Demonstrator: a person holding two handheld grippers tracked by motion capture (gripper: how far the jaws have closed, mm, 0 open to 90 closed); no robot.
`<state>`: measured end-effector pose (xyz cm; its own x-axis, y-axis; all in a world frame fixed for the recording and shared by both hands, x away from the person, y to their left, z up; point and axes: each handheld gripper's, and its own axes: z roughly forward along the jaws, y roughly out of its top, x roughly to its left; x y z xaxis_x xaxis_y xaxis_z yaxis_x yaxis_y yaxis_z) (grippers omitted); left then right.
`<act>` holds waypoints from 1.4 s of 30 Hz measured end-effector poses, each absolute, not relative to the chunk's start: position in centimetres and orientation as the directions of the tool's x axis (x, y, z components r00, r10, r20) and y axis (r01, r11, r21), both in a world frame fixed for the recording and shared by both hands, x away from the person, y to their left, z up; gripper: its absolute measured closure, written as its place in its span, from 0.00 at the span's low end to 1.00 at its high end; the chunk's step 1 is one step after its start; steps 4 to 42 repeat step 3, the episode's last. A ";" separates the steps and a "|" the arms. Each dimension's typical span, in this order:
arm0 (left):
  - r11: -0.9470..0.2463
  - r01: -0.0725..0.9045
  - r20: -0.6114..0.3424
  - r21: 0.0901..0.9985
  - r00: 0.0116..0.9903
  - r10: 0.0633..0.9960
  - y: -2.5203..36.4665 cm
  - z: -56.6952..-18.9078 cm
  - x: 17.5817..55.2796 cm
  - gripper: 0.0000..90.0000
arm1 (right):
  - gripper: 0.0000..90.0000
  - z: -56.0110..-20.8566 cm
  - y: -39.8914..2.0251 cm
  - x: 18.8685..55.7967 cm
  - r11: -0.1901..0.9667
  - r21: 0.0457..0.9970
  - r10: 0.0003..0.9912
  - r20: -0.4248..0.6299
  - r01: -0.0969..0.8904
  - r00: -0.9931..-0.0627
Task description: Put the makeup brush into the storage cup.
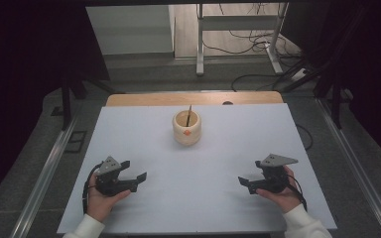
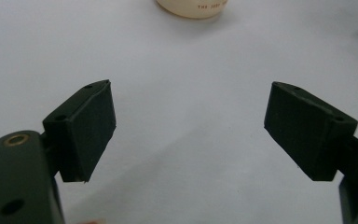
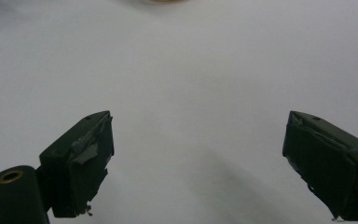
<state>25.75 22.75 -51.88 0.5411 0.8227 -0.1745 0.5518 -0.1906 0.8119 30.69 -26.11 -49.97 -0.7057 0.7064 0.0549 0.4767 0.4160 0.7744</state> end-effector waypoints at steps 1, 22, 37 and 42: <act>-0.192 0.553 -0.174 0.810 0.540 0.823 22.7 -51.9 25.8 0.19 | 0.10 -50.0 -26.1 30.7 0.416 0.774 0.707 0.055 0.477 -0.705; -0.190 0.554 -0.177 0.811 0.541 0.822 22.7 -51.9 25.8 0.19 | 0.10 -49.9 -26.1 30.7 0.415 0.775 0.708 0.054 0.476 -0.705; -0.190 0.554 -0.177 0.811 0.541 0.822 22.7 -51.9 25.8 0.19 | 0.10 -49.9 -26.1 30.7 0.415 0.775 0.708 0.054 0.476 -0.705; -0.190 0.554 -0.177 0.811 0.541 0.822 22.7 -51.9 25.8 0.19 | 0.10 -49.9 -26.1 30.7 0.415 0.775 0.708 0.054 0.476 -0.705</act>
